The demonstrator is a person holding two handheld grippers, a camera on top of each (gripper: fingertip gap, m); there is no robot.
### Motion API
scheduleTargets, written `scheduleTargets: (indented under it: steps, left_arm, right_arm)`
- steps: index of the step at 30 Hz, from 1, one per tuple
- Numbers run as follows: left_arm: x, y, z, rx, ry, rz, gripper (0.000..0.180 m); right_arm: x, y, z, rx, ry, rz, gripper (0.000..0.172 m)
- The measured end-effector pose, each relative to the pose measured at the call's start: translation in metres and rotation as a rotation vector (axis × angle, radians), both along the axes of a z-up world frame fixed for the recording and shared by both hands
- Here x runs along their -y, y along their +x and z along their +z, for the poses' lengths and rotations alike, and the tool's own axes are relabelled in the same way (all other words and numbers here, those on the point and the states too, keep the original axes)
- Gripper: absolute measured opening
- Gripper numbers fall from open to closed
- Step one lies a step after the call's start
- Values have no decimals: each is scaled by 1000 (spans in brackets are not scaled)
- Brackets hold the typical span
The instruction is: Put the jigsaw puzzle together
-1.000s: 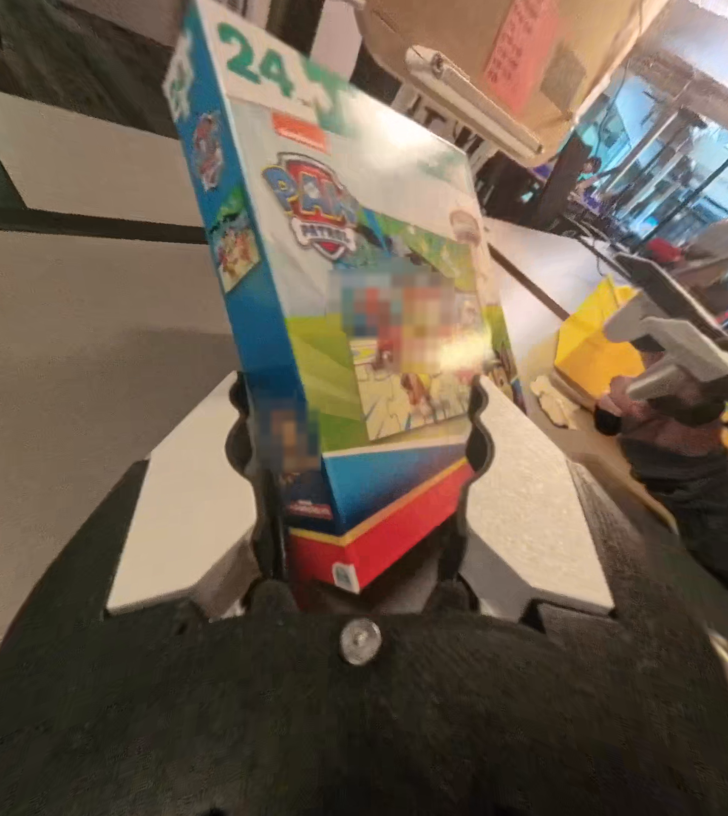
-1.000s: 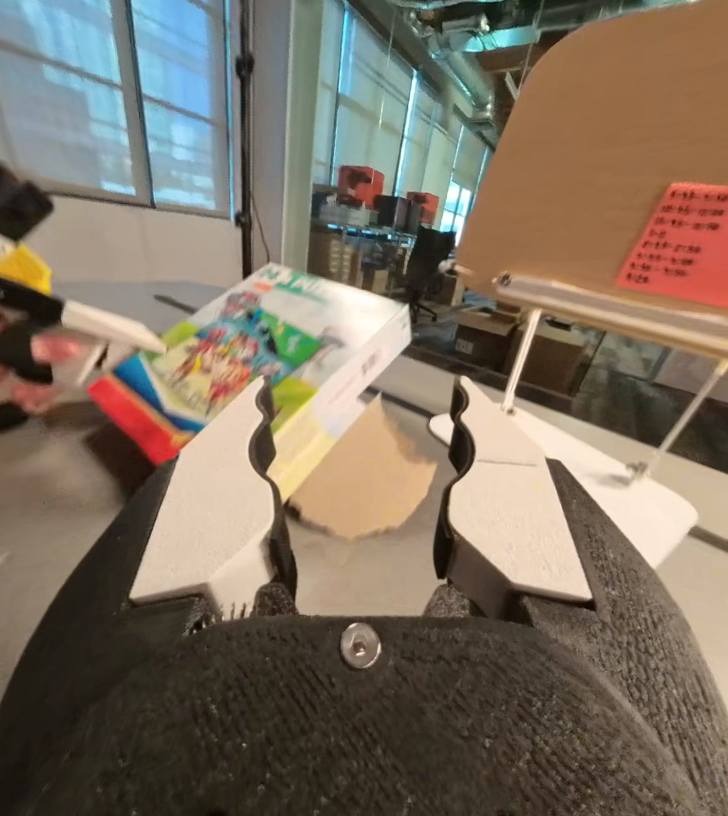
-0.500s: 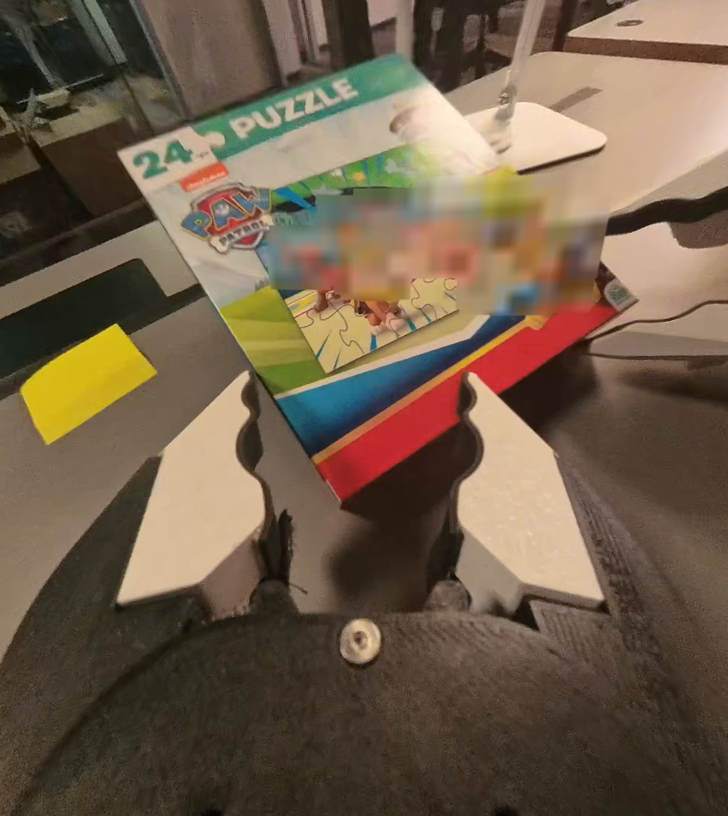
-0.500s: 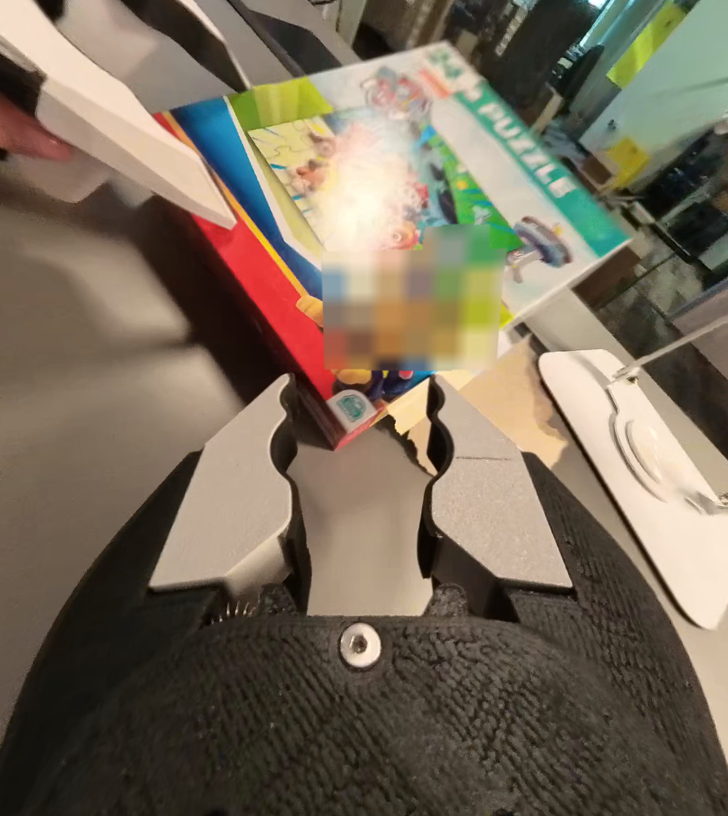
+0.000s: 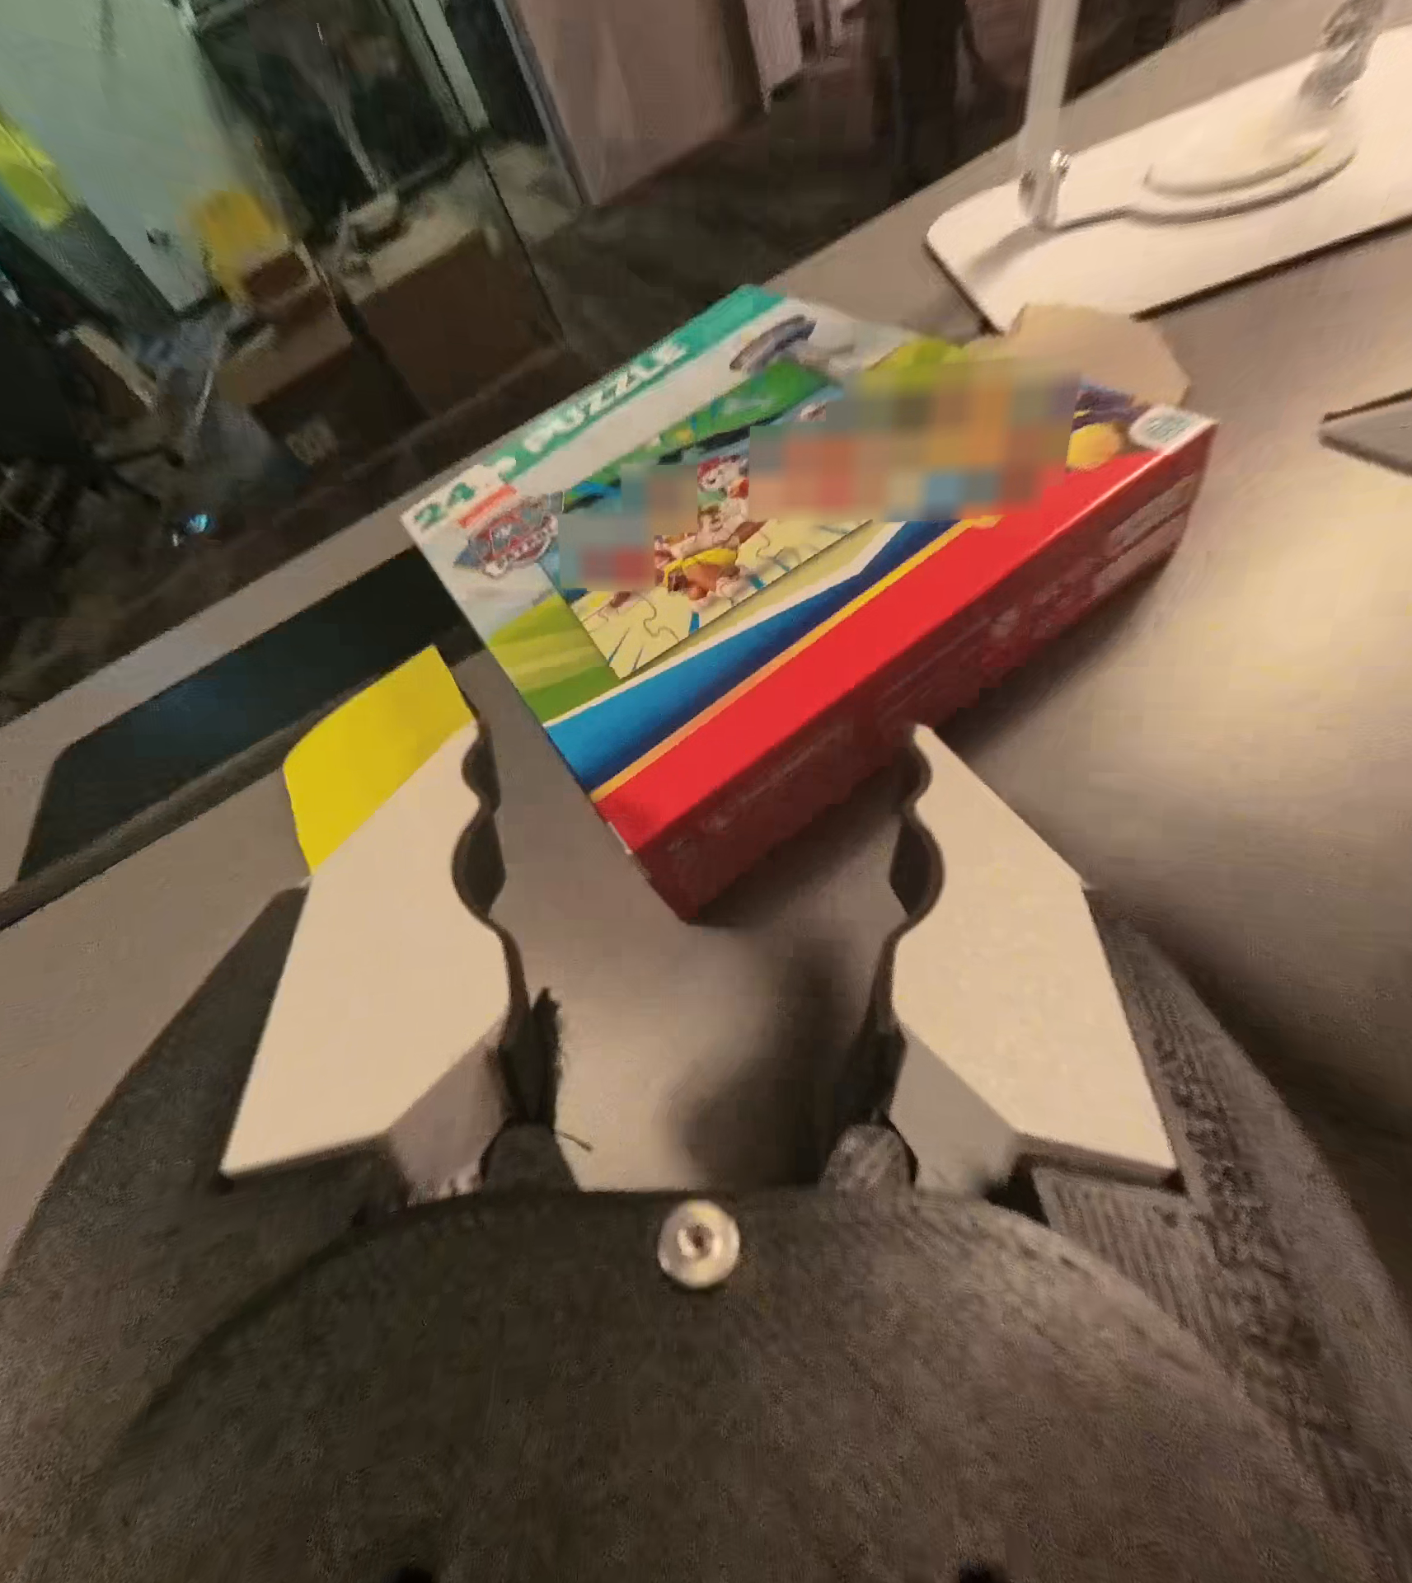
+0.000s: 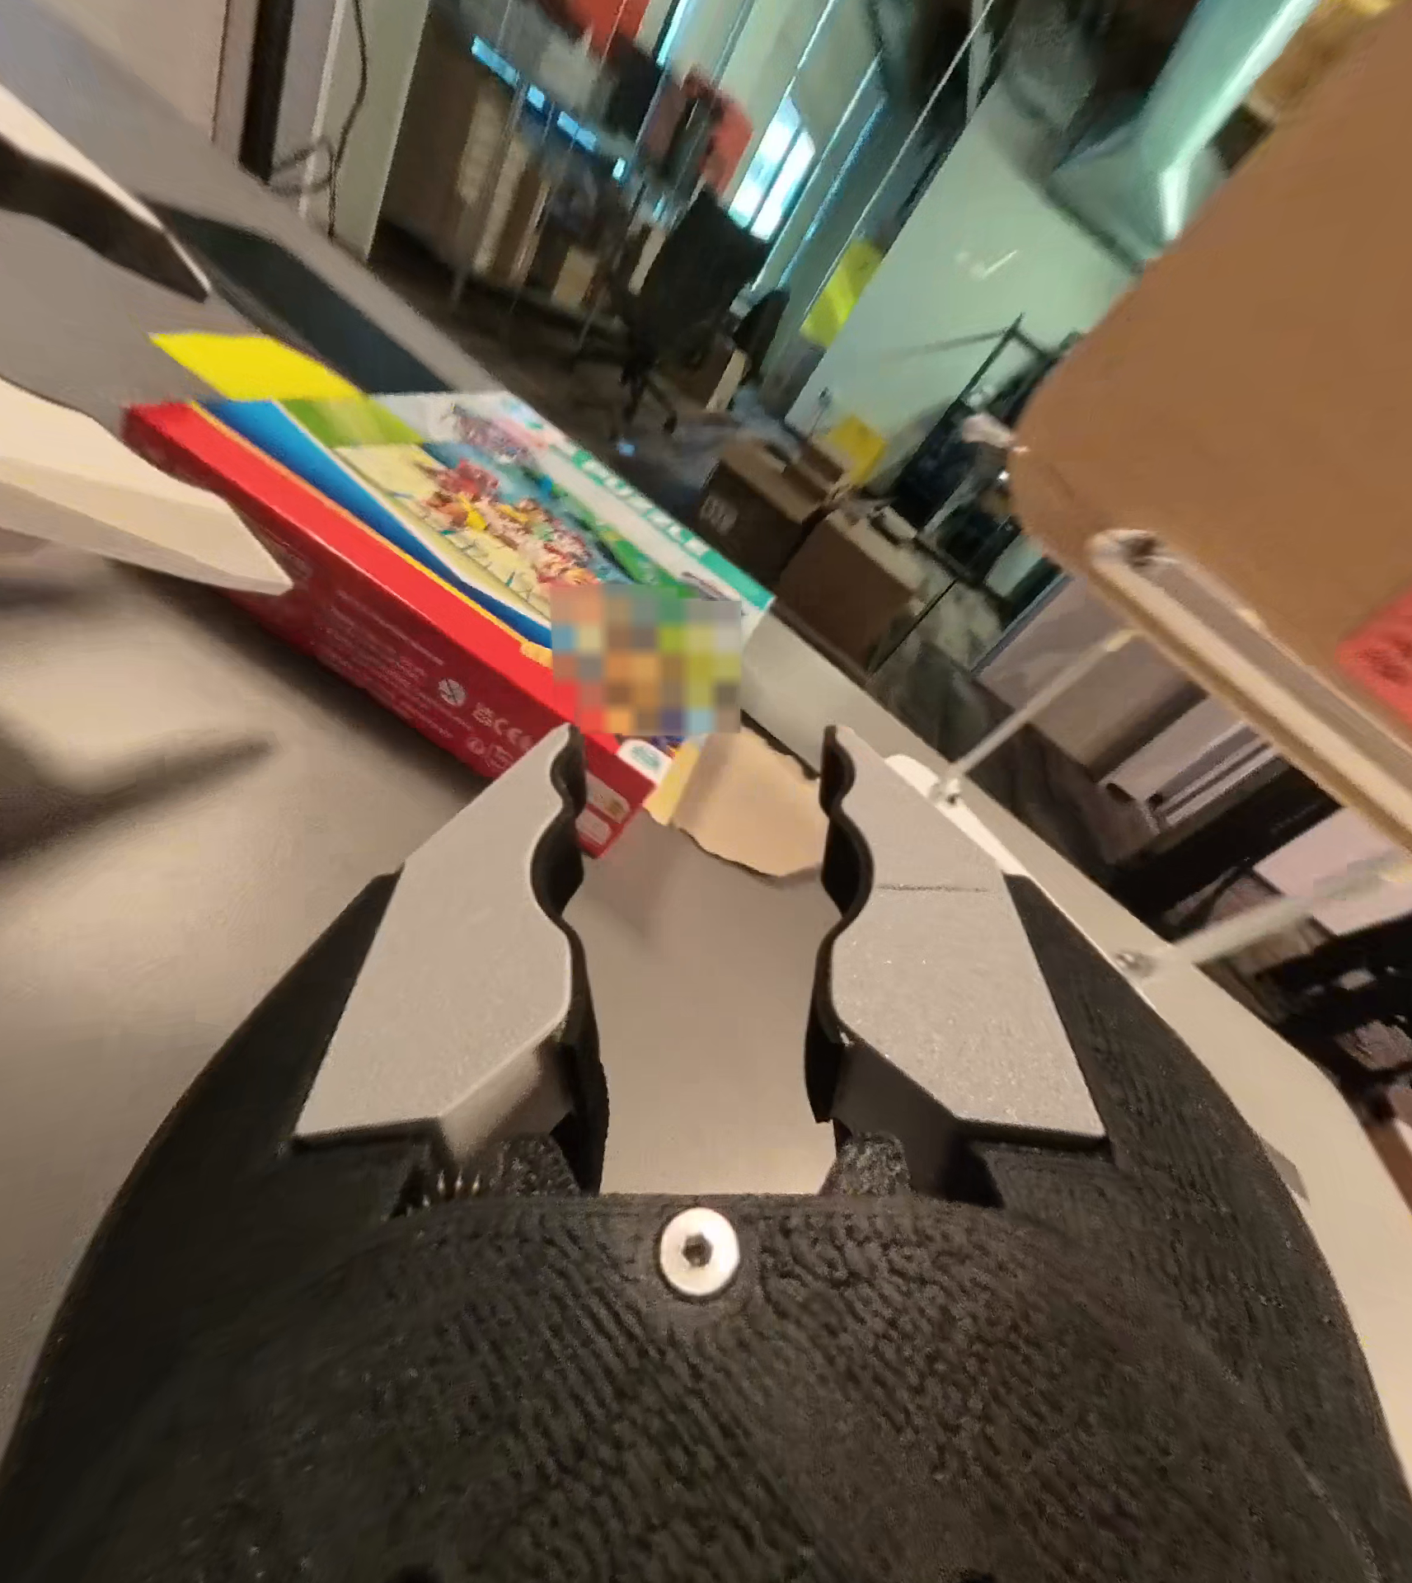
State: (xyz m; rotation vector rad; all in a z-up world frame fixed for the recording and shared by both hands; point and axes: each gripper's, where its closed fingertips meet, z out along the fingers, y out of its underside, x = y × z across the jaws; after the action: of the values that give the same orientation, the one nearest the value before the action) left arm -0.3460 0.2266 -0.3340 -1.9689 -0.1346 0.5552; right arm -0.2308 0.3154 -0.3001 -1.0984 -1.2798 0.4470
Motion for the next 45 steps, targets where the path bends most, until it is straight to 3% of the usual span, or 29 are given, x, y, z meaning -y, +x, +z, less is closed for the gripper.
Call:
scheduleTargets:
  steps: [6, 8, 10, 12, 16, 18, 20, 21, 24, 28, 32, 35, 37, 41, 45]
  left_arm:
    - [19, 44, 20, 71, 162, -135, 89]
    - [20, 53, 23, 59, 179, -180, 86]
    - [20, 52, 23, 71, 179, -180, 85]
    - [19, 50, 21, 92, 170, -173, 85]
    - [22, 53, 25, 106, 207, -186, 80]
    - [24, 57, 27, 129, 226, -200, 79]
    - [26, 62, 30, 142, 245, -215, 78]
    - [28, 64, 31, 146, 254, -221, 78]
    - [29, 64, 33, 150, 270, -215, 76]
    - [29, 62, 33, 163, 274, -205, 75]
    - [29, 60, 34, 183, 288, -204, 74]
    - [29, 60, 34, 192, 293, -207, 74]
    - [30, 60, 35, 192, 301, -211, 74]
    - [31, 60, 36, 204, 310, -210, 74]
    - [30, 59, 34, 203, 299, -205, 74]
  right_arm:
    - [-15, 115, -2, 0, -49, -112, 51]
    - [-36, 154, -14, 27, -157, -155, 52]
    - [-62, 186, -27, 42, -344, -205, 66]
    - [-78, 206, -44, 105, -486, -250, 68]
    - [-87, 213, -75, 282, -552, -338, 67]
    - [-86, 208, -78, 274, -616, -350, 56]
    - [-78, 201, -81, 236, -767, -326, 13]
    - [-76, 200, -82, 227, -797, -327, 0]
    - [-68, 178, -76, 222, -759, -287, 0]
    - [-76, 125, -50, 156, -478, -278, 0]
    - [-108, 86, -33, 136, -194, -363, 0]
    - [-118, 66, -29, 132, -113, -348, 0]
    - [-109, 67, -18, 52, -139, -300, 27]
    - [-93, 118, -1, -44, -257, -243, 53]
    - [-80, 167, -36, 75, -537, -172, 64]
